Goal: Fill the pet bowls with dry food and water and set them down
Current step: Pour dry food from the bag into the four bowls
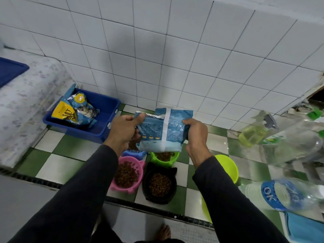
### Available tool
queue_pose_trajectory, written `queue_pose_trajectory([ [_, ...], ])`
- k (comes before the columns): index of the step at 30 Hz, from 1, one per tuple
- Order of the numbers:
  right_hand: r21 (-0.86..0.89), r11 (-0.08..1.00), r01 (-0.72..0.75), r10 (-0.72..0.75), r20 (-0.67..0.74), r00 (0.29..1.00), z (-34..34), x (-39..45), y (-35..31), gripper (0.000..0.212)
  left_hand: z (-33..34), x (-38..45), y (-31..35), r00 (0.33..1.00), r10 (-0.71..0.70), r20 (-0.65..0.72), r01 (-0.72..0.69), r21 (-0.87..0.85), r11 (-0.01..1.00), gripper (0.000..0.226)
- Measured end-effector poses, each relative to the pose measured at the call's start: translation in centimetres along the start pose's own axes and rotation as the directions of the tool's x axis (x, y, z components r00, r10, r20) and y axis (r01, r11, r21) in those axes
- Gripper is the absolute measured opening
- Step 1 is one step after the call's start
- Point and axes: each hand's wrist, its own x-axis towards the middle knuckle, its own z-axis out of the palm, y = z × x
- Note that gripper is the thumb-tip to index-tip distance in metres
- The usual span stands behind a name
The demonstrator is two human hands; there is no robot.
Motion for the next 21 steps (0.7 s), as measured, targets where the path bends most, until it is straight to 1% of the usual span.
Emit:
queue_pose_trajectory([
  [4,0.017,0.999,-0.043,0.044,-0.021,0.999,4.4,-1.5,1.5,0.013,-4.1,2.2,1.3,1.000,-0.001,0.006,0.001,-0.026,1.000,0.038],
  [6,0.025,0.997,-0.072,0.072,-0.019,0.997,6.8,-2.2,2.5,0.009,-6.4,3.5,1.8,1.000,-0.022,0.022,0.023,-0.046,0.999,0.038],
  [11,0.128,0.984,-0.127,0.135,-0.062,0.989,12.6,-3.7,4.6,0.010,-11.4,6.1,3.6,0.997,-0.005,0.074,0.013,-0.110,0.994,0.025],
  [14,0.176,0.975,-0.138,0.154,-0.079,0.985,15.7,-4.3,5.6,0.010,-14.3,7.7,4.6,0.993,0.000,0.119,0.013,-0.113,0.994,0.017],
  [17,0.163,0.975,-0.148,0.158,-0.049,0.986,18.2,-4.7,6.8,0.008,-16.7,9.3,5.3,0.993,0.005,0.115,0.005,-0.089,0.996,0.015],
  [21,0.159,0.975,-0.156,0.154,0.026,0.988,21.1,-5.1,8.1,0.008,-18.9,11.9,6.5,0.994,0.007,0.113,-0.003,-0.031,1.000,0.018],
])
